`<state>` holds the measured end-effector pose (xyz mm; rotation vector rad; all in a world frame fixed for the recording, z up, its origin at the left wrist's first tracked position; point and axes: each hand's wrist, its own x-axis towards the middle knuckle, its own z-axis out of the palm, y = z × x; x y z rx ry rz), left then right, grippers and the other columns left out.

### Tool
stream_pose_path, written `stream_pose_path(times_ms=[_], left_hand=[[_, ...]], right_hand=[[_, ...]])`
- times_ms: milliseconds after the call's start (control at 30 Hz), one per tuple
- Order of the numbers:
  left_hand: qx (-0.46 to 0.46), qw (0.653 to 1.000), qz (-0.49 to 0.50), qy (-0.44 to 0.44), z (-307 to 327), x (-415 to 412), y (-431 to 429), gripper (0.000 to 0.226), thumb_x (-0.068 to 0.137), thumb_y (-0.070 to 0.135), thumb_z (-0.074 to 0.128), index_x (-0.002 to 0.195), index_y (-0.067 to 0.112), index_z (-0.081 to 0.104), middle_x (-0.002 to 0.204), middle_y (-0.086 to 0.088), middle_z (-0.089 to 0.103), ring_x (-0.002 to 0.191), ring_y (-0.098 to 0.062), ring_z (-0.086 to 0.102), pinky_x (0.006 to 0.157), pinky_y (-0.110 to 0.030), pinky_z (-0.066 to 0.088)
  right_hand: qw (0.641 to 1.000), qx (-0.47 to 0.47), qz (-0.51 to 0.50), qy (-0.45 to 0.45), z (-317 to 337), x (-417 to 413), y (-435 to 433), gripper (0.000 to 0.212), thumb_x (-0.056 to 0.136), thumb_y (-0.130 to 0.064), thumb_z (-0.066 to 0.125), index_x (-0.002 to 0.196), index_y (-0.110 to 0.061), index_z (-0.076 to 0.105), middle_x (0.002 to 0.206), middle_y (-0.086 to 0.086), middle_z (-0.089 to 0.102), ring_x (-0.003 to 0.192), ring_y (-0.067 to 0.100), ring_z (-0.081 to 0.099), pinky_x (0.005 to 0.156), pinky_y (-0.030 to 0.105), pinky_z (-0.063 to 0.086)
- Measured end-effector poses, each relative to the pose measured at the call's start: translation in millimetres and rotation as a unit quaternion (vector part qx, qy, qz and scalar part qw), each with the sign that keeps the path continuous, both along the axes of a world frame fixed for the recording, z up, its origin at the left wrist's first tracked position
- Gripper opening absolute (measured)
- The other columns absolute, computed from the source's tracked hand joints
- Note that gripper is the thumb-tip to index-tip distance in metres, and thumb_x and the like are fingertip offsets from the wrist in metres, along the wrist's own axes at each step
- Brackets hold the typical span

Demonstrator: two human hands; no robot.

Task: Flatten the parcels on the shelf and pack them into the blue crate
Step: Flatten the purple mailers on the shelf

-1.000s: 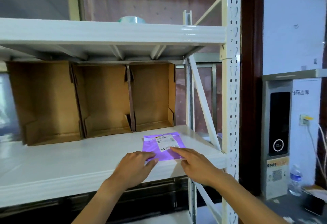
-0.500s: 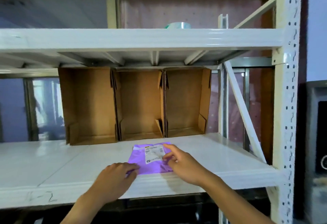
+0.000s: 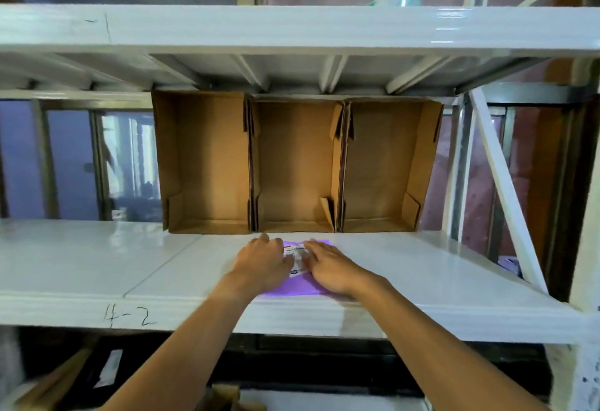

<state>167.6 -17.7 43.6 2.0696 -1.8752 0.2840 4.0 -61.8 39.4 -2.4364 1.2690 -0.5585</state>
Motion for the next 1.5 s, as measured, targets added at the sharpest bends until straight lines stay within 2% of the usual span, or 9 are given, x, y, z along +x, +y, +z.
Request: stream_pose_path(times_ms=[67,167,233,333,467,700,1133,1267,1500], left_hand=[[0.009,0.998,-0.034,0.055,-7.2,-4.3,-7.6,0.046,0.1,0.042,0.044,0.133,0.011,0.055,0.134,-0.013,0.052,0.126,-0.033,0.05,0.105,-0.042,0.042],[0.064,0.987,-0.077,0.124,-17.3,-4.8,-16.0,0.048,0.103,0.045,0.032,0.136,0.015,0.05,0.144,-0.01,0.051,0.127,-0.031,0.051,0.104,-0.039,0.042],[0.096,0.985,-0.092,0.106,-14.3,-6.3,-12.1,0.059,0.101,0.052,0.02,0.144,0.019,0.042,0.154,-0.007,0.043,0.132,-0.029,0.048,0.108,-0.04,0.039],[0.14,0.985,-0.094,0.045,-13.1,-8.0,-10.1,0.056,0.109,0.041,0.017,0.159,0.017,0.019,0.166,-0.003,0.018,0.15,-0.026,0.023,0.12,-0.04,0.023],[0.157,0.982,-0.101,-0.008,-22.3,-3.6,-27.2,0.058,0.108,0.041,0.014,0.16,0.018,0.0,0.168,0.001,-0.006,0.155,-0.017,-0.004,0.124,-0.046,0.013],[0.175,0.98,-0.092,-0.03,-18.4,-6.4,-32.0,0.057,0.109,0.042,0.013,0.16,0.023,-0.002,0.168,0.0,-0.005,0.155,-0.019,0.001,0.125,-0.043,0.011],[0.178,0.98,-0.067,0.048,-17.0,-9.5,-29.5,0.056,0.106,0.044,0.013,0.161,0.03,0.008,0.168,0.006,0.007,0.154,-0.017,0.009,0.125,-0.042,0.011],[0.204,0.976,-0.035,0.064,-14.5,-15.3,-15.1,0.06,0.105,0.041,0.016,0.16,0.029,-0.002,0.168,0.006,-0.006,0.155,-0.019,-0.001,0.125,-0.042,0.004],[0.21,0.975,-0.024,0.069,-24.8,-19.8,1.8,0.07,0.093,0.052,0.008,0.16,0.034,-0.003,0.168,0.006,-0.006,0.155,-0.02,-0.005,0.124,-0.046,0.0]], right_hand=[[1.0,-0.003,-0.008,-0.012,2.7,4.3,-6.2,0.051,0.107,-0.04,0.026,0.154,-0.021,0.031,0.164,-0.002,0.023,0.149,0.018,0.023,0.12,0.032,0.018],[1.0,-0.001,-0.009,-0.005,0.6,9.3,-19.1,0.052,0.108,-0.041,0.025,0.155,-0.021,0.031,0.164,-0.003,0.023,0.149,0.016,0.023,0.118,0.028,0.018],[1.0,-0.008,-0.009,0.009,-4.5,10.1,-26.5,0.054,0.108,-0.042,0.025,0.157,-0.021,0.028,0.165,-0.004,0.019,0.151,0.011,0.018,0.12,0.025,0.012],[0.999,-0.019,-0.007,0.025,-10.9,14.7,-29.0,0.053,0.108,-0.041,0.023,0.158,-0.022,0.025,0.166,-0.007,0.014,0.151,0.008,0.012,0.119,0.023,0.006],[0.998,-0.039,-0.011,0.045,-13.8,14.4,-32.3,0.054,0.109,-0.038,0.02,0.159,-0.02,0.017,0.167,-0.006,0.005,0.152,0.007,0.004,0.119,0.022,0.0],[0.998,-0.005,-0.01,0.066,-14.4,17.1,-39.5,0.055,0.108,-0.039,0.017,0.159,-0.019,0.018,0.167,-0.004,0.008,0.153,0.009,0.005,0.122,0.027,0.002],[0.995,0.019,-0.024,0.091,-3.6,18.4,-24.8,0.055,0.105,-0.032,0.026,0.159,-0.021,0.021,0.167,-0.003,0.013,0.152,0.014,0.012,0.122,0.031,0.008],[0.989,-0.035,-0.01,0.141,-0.1,16.6,-7.8,0.053,0.108,-0.035,0.025,0.159,-0.021,0.021,0.166,-0.001,0.014,0.152,0.018,0.013,0.121,0.032,0.011],[0.96,-0.151,0.034,0.234,-8.2,-1.0,22.0,0.051,0.107,-0.023,0.032,0.157,-0.017,0.023,0.167,-0.001,0.004,0.154,0.019,-0.003,0.124,0.034,0.008]])
